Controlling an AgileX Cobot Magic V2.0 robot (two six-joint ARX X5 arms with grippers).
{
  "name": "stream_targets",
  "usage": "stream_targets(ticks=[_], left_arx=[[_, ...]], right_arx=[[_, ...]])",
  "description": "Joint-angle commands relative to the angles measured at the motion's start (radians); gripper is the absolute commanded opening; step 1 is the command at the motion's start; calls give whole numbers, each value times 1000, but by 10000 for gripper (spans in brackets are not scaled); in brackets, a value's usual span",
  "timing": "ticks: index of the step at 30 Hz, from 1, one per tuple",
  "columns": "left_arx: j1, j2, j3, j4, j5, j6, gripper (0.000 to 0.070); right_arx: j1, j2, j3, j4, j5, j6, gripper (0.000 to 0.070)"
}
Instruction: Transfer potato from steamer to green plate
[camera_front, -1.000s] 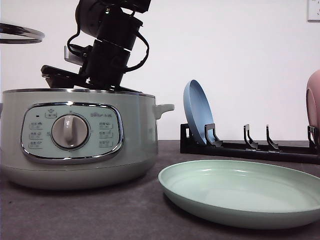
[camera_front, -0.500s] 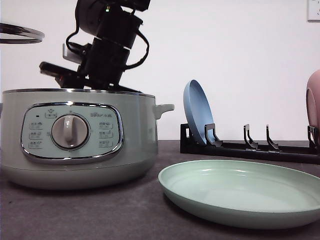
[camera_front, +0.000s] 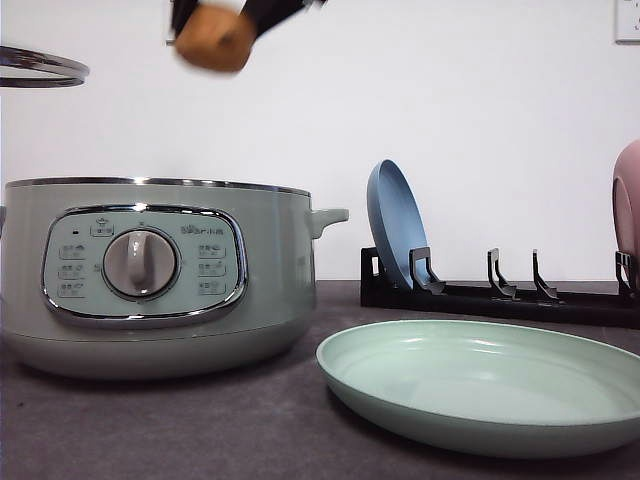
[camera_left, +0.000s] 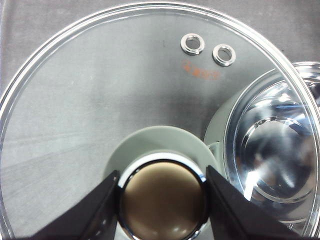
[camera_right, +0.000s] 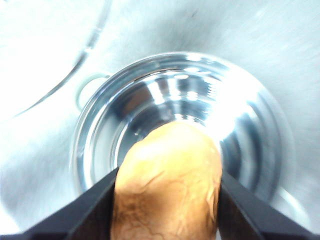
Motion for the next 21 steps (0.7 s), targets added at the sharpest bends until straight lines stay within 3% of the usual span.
stream_targets(ticks=[1, 12, 21], left_arx=[[0, -11, 44, 34, 0, 8, 0], [-17, -11, 44, 34, 14, 8, 0], [-39, -11, 44, 34, 14, 8, 0]], right_arx=[[-6, -17, 25, -18, 0, -31, 154], [-114, -205, -61, -176, 1, -74, 151], [-182, -498, -565, 41, -1, -75, 130]])
